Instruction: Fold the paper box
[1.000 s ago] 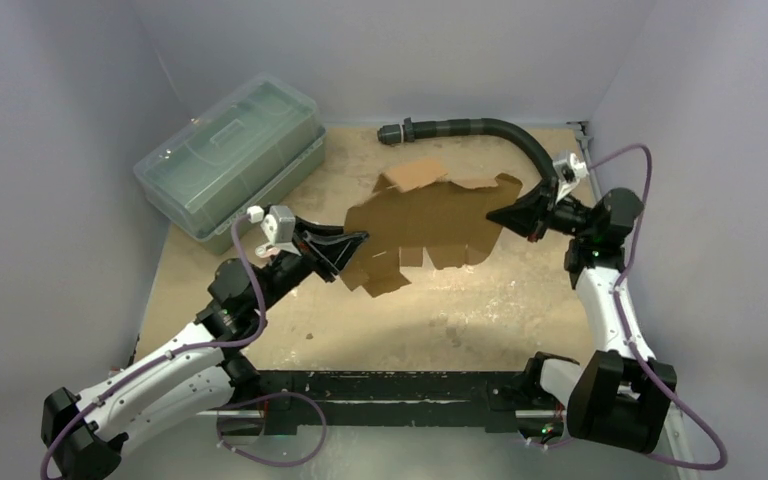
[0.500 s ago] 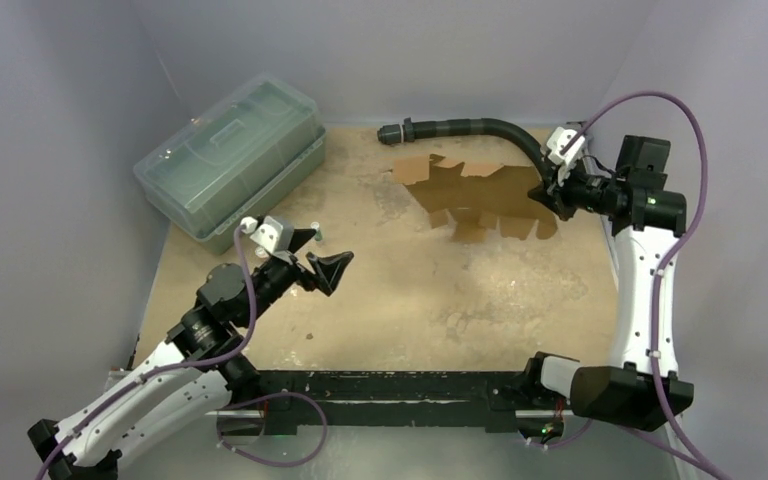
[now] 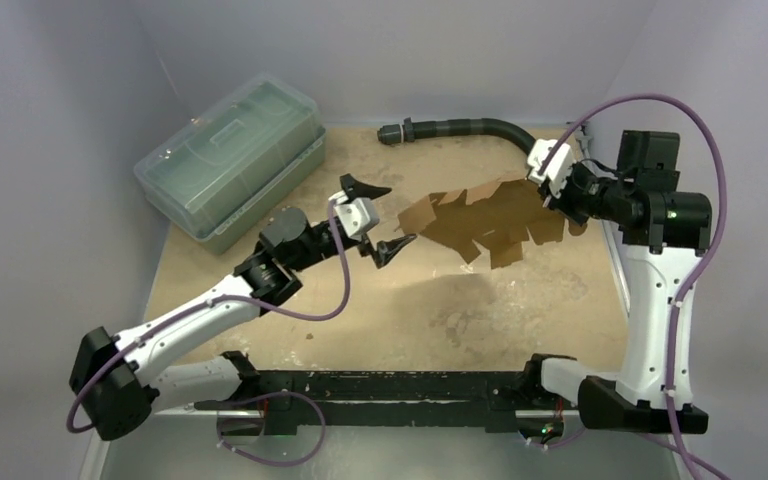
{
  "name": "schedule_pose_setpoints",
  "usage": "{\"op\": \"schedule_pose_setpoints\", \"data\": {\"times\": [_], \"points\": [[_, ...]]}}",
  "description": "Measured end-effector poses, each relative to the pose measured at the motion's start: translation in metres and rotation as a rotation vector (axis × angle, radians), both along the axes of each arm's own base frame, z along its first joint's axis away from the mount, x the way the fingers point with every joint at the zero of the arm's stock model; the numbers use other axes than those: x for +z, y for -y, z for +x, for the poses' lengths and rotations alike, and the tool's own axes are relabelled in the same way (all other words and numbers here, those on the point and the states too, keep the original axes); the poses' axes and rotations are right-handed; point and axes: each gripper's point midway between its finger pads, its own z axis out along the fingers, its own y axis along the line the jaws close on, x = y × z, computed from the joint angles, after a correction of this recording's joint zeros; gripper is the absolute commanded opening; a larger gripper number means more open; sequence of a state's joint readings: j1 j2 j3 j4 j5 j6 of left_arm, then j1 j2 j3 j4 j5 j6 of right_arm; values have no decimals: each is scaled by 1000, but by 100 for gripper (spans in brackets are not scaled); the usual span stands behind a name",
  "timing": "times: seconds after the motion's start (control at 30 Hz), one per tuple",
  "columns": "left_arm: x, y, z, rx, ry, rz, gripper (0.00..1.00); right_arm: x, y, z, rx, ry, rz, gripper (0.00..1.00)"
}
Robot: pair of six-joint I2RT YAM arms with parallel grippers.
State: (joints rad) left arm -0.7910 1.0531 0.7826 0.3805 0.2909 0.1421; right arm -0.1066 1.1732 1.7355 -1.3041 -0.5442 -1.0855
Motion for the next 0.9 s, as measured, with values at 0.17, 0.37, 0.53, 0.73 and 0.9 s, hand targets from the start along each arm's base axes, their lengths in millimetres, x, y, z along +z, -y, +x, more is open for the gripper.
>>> {"op": "schedule_pose_setpoints", "data": {"times": [0.17,0.37,0.53,0.73,0.9], "points": [[27,39,-4,-112,105,-25,96,-11,-14,-4,43,-60,-10,0],[39,77,-27,-216,175,-54,91,-19,-19,1,48,-103,3,0],[25,101,-32,-225,171,-29,84,-24,-23,0,52,-124,17,0],[21,114,-8,-95,167,-22,66,-30,-31,0,71,-148,28,0],[22,117,13,-4,169,-20,36,-32,-32,2,70,-154,32,0]]}}
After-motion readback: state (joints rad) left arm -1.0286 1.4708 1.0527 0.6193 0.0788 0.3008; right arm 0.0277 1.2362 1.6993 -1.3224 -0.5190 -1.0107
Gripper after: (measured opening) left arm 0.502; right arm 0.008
